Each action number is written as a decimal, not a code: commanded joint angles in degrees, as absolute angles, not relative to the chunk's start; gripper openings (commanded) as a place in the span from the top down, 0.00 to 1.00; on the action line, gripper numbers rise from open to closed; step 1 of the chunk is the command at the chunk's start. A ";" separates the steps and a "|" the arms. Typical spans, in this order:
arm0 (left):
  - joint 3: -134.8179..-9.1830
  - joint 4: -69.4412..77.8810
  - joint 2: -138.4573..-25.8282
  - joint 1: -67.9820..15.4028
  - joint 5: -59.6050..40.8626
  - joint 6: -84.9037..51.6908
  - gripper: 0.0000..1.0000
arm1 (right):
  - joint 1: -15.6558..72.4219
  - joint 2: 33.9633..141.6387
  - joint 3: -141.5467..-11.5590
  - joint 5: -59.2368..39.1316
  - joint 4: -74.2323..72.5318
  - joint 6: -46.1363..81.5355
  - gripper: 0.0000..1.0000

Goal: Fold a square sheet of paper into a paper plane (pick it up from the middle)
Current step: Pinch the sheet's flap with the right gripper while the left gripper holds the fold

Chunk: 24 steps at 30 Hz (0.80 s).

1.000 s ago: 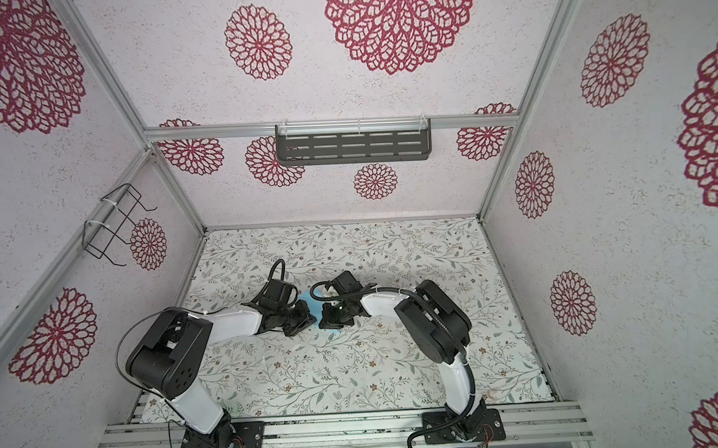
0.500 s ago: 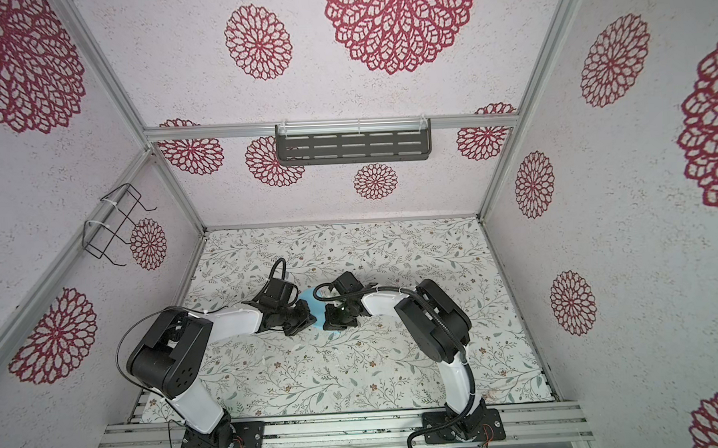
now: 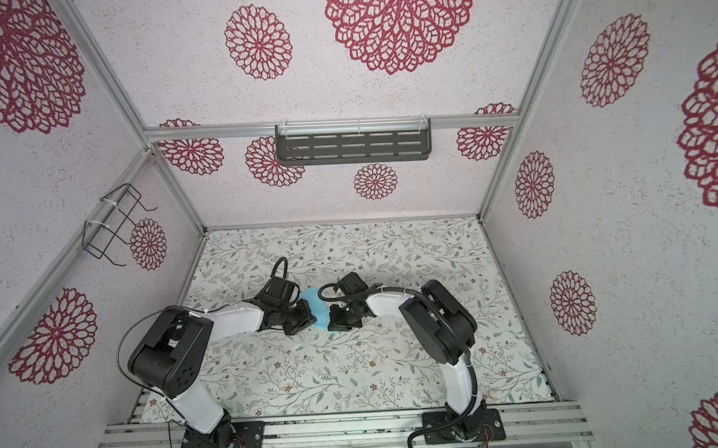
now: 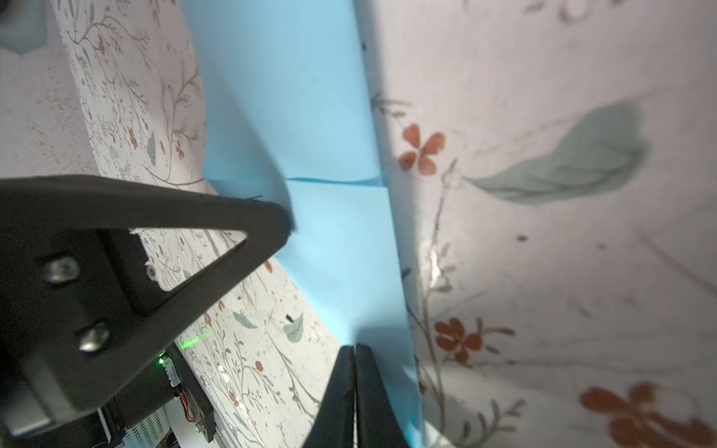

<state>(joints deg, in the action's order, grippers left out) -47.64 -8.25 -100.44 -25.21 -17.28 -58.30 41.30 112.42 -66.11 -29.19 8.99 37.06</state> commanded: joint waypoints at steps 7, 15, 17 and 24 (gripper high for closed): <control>-45.78 -18.34 -104.00 -24.82 -9.84 -57.13 1.00 | 40.00 109.80 -62.00 -27.50 15.51 34.94 0.90; -46.13 -18.30 -103.71 -24.84 -10.11 -56.95 1.00 | 39.46 105.09 -60.88 -26.90 17.44 30.79 0.88; -46.31 -18.35 -103.72 -24.87 -10.20 -56.95 1.00 | 39.69 102.60 -61.49 -27.32 15.26 29.56 0.87; -47.15 -18.05 -103.83 -24.85 -10.72 -56.95 1.00 | 41.04 102.14 -63.47 -30.65 7.42 31.30 0.85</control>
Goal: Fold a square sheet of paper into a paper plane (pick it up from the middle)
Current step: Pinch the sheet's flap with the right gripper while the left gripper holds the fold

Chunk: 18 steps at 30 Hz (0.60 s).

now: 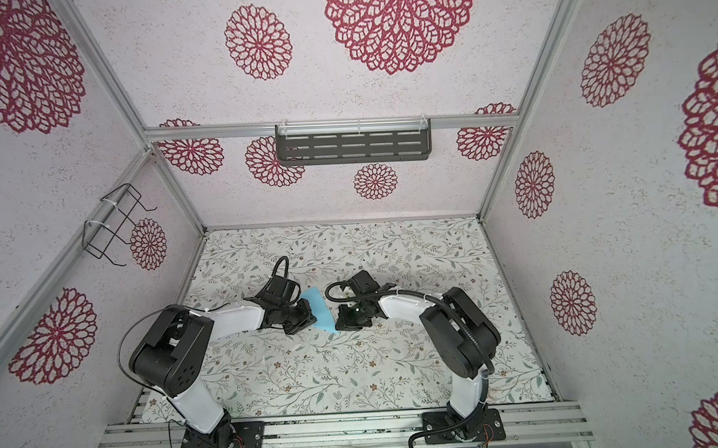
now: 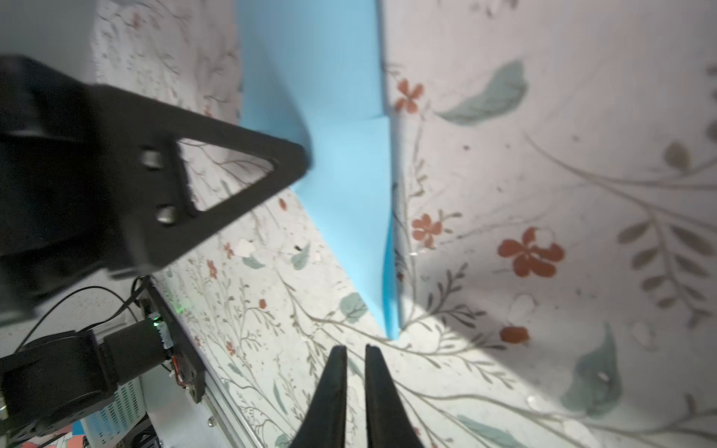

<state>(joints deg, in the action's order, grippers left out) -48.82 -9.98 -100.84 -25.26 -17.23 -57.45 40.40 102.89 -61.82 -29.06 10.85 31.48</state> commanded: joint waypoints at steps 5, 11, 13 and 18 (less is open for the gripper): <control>-47.55 -17.82 -103.73 -24.94 -11.34 -56.87 1.00 | 41.52 107.05 -65.90 -31.31 6.97 32.54 0.85; -48.33 -17.31 -103.11 -24.88 -12.28 -56.01 0.99 | 41.48 110.50 -66.96 -30.96 8.07 32.33 0.86; -49.02 -17.31 -102.81 -24.88 -12.56 -55.31 0.98 | 41.51 111.22 -66.82 -30.64 8.10 32.30 0.86; -52.79 -17.29 -101.33 -24.96 -13.88 -52.64 0.96 | 41.56 112.36 -65.61 -28.76 9.25 31.92 0.86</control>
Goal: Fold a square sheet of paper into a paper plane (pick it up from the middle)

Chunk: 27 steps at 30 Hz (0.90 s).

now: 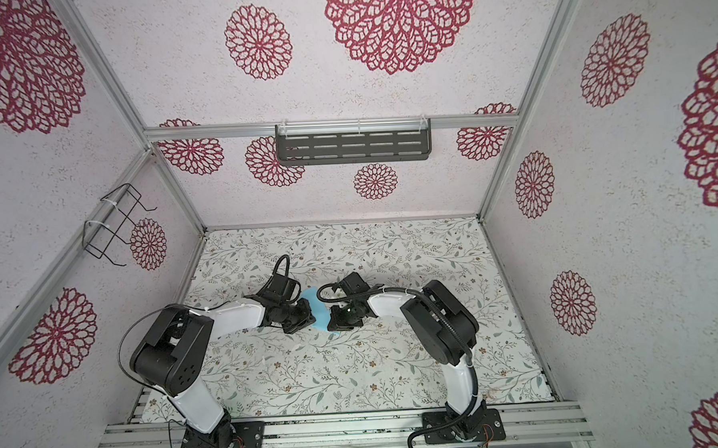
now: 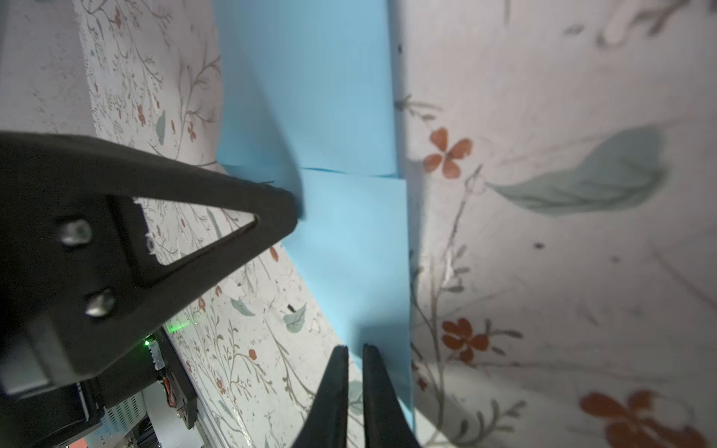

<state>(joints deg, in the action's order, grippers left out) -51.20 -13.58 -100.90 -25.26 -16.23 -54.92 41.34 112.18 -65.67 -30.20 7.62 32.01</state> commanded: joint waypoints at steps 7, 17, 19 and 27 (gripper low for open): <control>-53.71 -16.29 -97.28 -24.95 -14.81 -51.33 0.91 | 41.53 112.94 -65.43 -26.64 11.26 31.39 0.86; -52.65 -21.41 -99.76 -24.95 -10.79 -52.82 0.90 | 41.48 114.09 -65.91 -26.34 11.92 31.78 0.86; -52.90 -22.61 -100.36 -24.92 -9.99 -52.82 0.90 | 41.48 114.30 -66.08 -26.27 12.14 31.81 0.86; -53.09 -25.43 -101.71 -24.94 -7.86 -52.78 0.91 | 41.48 114.71 -65.86 -25.58 12.82 32.08 0.86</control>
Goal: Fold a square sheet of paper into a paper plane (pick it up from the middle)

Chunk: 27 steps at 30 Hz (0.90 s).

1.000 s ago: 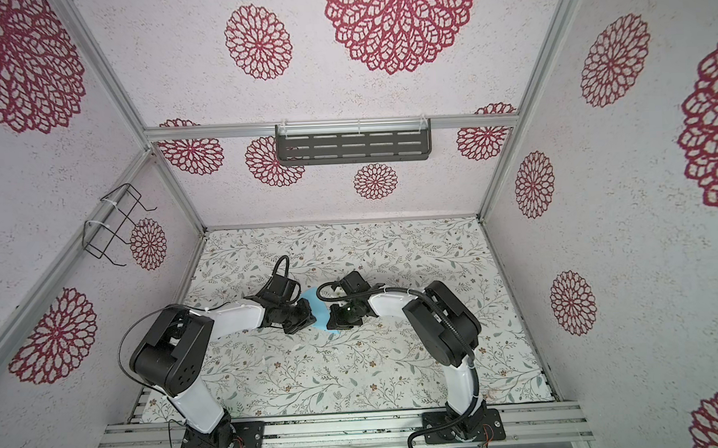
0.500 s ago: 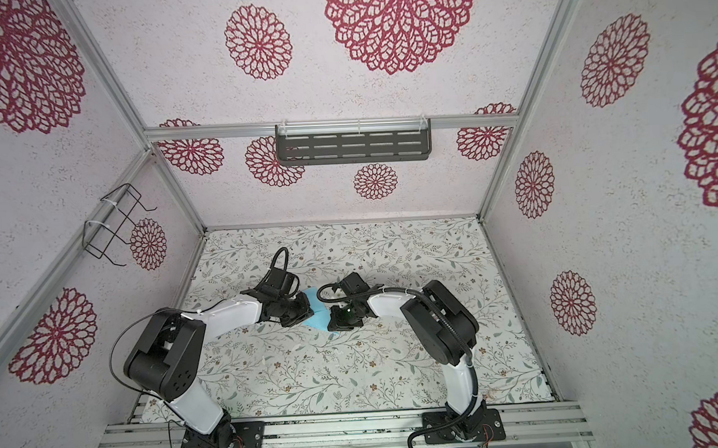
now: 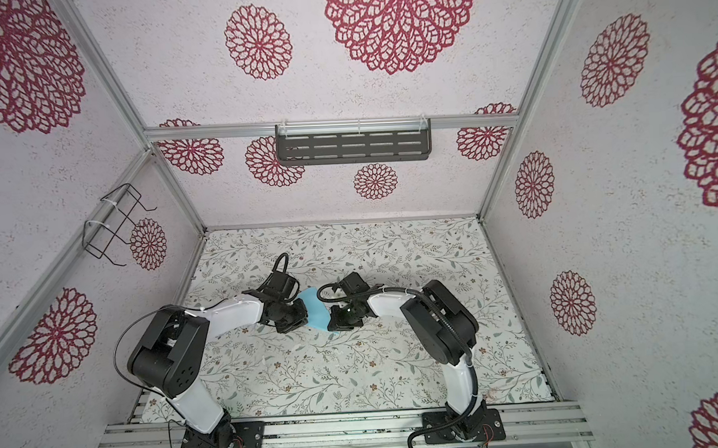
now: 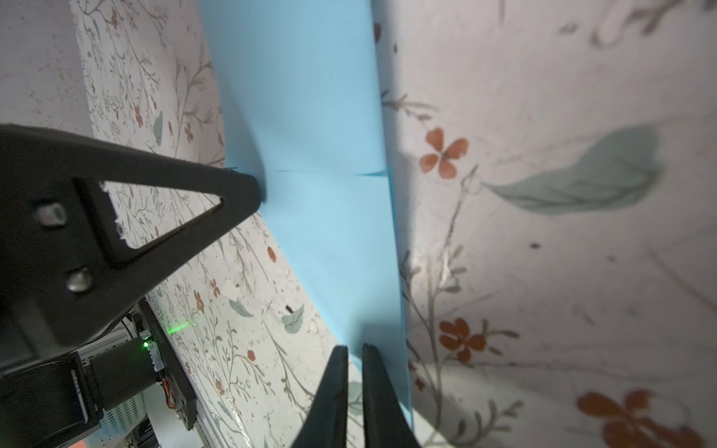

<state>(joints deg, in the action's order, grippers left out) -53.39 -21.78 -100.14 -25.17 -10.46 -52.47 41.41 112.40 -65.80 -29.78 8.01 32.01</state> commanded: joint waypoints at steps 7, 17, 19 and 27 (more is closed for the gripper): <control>-55.15 -32.11 -102.13 -24.86 -2.29 -51.69 0.92 | 41.48 115.14 -65.89 -24.55 13.96 32.10 0.85; -59.58 -40.03 -101.20 -23.98 3.44 -48.38 0.92 | 41.48 115.22 -65.69 -24.42 13.84 32.04 0.85; -60.74 -38.90 -98.80 -24.23 1.78 -47.43 0.92 | 41.48 115.13 -65.60 -24.75 13.35 32.06 0.85; -56.43 -22.99 -93.08 -26.11 -12.06 -51.47 0.92 | 41.44 115.20 -65.64 -24.96 12.92 32.50 0.85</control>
